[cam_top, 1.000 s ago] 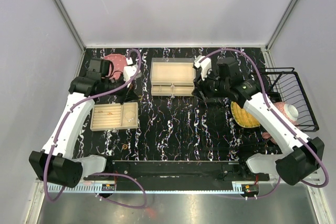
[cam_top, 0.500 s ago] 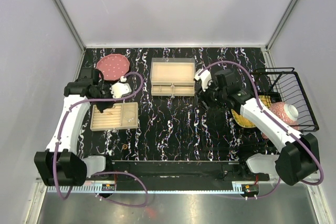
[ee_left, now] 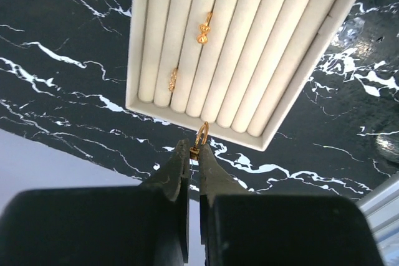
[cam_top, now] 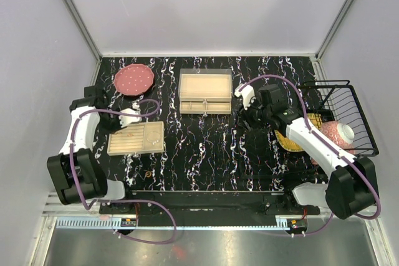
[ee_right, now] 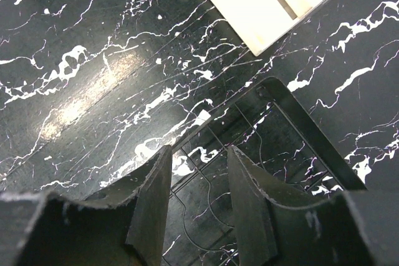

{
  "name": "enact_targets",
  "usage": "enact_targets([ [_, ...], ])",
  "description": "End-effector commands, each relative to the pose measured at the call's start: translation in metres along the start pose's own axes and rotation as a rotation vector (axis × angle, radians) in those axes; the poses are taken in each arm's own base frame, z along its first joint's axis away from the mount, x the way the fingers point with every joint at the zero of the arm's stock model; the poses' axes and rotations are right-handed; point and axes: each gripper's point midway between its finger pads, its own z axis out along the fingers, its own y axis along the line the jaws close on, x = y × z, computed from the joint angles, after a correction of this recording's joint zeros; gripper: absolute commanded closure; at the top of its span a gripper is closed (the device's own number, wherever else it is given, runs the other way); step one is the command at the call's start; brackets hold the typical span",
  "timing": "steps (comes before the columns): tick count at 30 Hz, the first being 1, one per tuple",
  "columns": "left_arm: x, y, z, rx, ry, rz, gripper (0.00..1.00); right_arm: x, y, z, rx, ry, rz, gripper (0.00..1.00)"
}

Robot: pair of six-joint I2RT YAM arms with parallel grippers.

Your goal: Organize the mixed jewelry

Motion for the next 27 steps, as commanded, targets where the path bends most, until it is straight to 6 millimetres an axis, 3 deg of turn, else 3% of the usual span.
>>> enact_targets([
  [1, 0.011, 0.010, 0.014, -0.008, 0.014, 0.080, 1.00, -0.010, -0.003, 0.002, -0.005, -0.039, -0.025, 0.53],
  [10, 0.023, 0.017, 0.040, 0.018, 0.047, 0.056, 1.00, -0.003, -0.003, 0.006, -0.008, -0.012, -0.022, 0.54],
  [27, 0.027, -0.007, 0.055, 0.056, 0.053, 0.080, 1.00, 0.004, -0.002, 0.012, -0.022, 0.011, -0.014, 0.55],
])
